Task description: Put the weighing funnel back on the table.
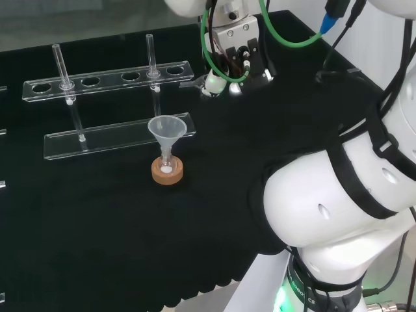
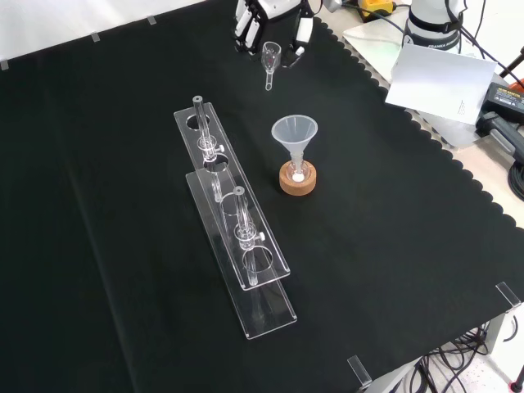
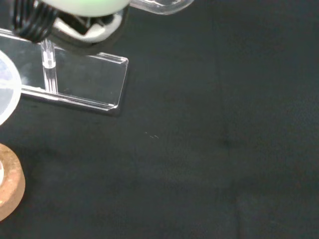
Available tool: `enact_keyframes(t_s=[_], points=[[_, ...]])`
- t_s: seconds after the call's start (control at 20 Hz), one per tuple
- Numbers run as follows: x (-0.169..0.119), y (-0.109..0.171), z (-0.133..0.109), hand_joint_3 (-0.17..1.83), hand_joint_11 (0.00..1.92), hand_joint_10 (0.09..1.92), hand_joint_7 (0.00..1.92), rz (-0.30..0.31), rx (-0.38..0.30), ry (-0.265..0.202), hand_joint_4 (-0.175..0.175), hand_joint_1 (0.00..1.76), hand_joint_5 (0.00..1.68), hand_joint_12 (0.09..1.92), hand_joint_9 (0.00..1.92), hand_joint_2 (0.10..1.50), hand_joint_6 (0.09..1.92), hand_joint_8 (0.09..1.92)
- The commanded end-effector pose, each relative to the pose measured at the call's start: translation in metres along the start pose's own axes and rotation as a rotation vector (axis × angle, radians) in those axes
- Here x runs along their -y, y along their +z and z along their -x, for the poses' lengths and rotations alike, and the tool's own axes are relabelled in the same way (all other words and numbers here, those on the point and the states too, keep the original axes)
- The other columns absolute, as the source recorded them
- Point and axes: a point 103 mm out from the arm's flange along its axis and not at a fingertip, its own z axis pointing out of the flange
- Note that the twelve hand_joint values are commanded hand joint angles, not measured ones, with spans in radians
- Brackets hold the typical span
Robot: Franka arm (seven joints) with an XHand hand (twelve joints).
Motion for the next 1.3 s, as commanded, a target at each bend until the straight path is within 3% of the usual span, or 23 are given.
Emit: enact_keyframes(t_s=[0.05, 0.7, 1.3], points=[[-0.006, 0.003, 0.008, 0.65, 1.06, 0.13, 0.79, 0.001, -0.026, 0.0, 0.175, 1.11, 1.25, 0.89, 1.23, 0.67, 0.7, 0.61], [-0.044, 0.009, 0.046, 0.65, 1.06, 0.12, 0.79, 0.016, -0.127, 0.037, 0.175, 1.11, 1.25, 0.89, 1.24, 0.67, 0.71, 0.61], [-0.102, 0.037, 0.084, 0.65, 1.06, 0.12, 0.79, -0.003, -0.219, 0.08, 0.175, 1.11, 1.25, 0.89, 1.24, 0.67, 0.71, 0.61]])
